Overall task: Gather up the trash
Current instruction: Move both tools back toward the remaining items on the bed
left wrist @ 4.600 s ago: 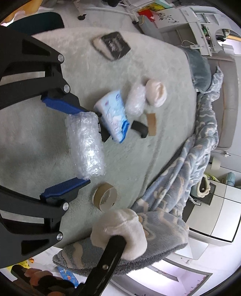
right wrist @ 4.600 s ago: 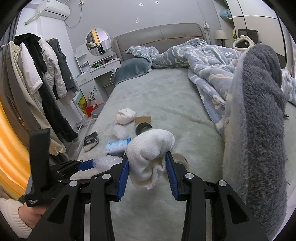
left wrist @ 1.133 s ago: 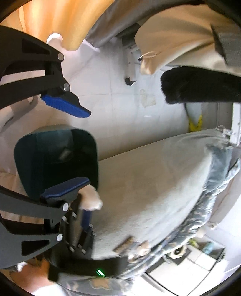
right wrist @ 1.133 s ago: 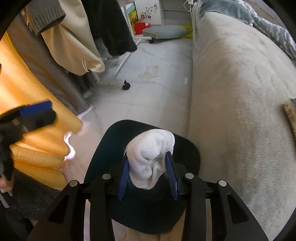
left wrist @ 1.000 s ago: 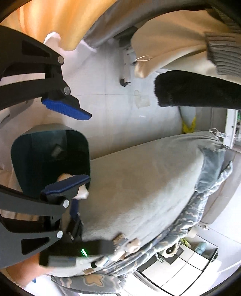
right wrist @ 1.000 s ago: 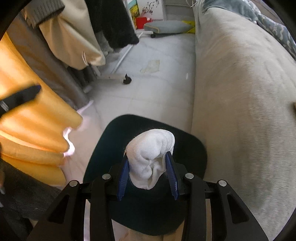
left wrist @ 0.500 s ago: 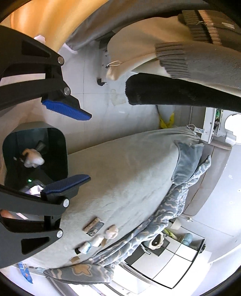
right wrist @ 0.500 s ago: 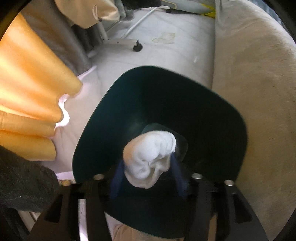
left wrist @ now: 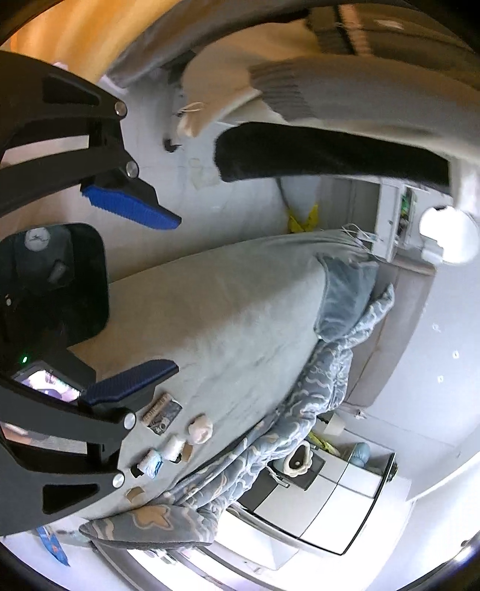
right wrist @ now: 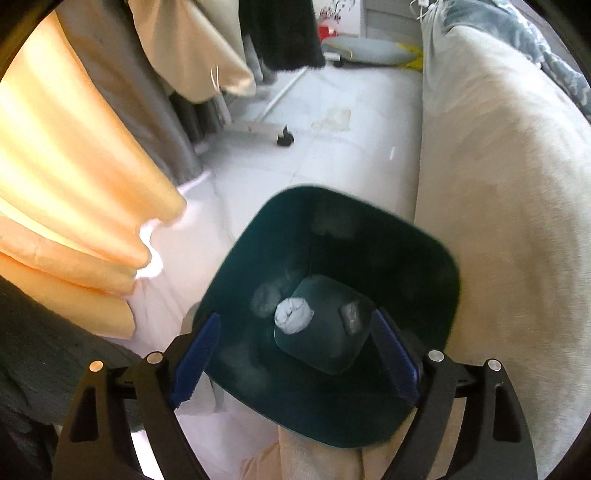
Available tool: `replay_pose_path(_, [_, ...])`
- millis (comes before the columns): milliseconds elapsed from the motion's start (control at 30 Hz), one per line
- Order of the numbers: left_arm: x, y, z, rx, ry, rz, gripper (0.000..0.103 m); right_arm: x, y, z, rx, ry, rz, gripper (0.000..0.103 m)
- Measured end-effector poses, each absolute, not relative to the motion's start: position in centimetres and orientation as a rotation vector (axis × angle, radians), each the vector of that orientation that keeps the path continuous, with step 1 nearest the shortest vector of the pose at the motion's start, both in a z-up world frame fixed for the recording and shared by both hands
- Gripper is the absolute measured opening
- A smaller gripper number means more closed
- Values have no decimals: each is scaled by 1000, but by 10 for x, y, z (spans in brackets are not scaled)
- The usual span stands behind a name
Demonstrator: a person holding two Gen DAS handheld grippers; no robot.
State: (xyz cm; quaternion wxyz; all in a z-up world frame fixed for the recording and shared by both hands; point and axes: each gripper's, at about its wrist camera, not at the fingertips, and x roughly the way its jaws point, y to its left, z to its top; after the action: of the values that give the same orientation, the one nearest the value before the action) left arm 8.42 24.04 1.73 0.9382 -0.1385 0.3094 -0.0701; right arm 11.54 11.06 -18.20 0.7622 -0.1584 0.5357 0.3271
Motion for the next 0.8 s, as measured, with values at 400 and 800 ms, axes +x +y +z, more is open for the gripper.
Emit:
replay_pose_path(400, [98,179,31,-136,534,-174,88,116,51,-110,-242,967,680,89])
replay_pose_path(800, [124,131,20,-76,538,-265,97,131,-28,-69,-231,844,535,93])
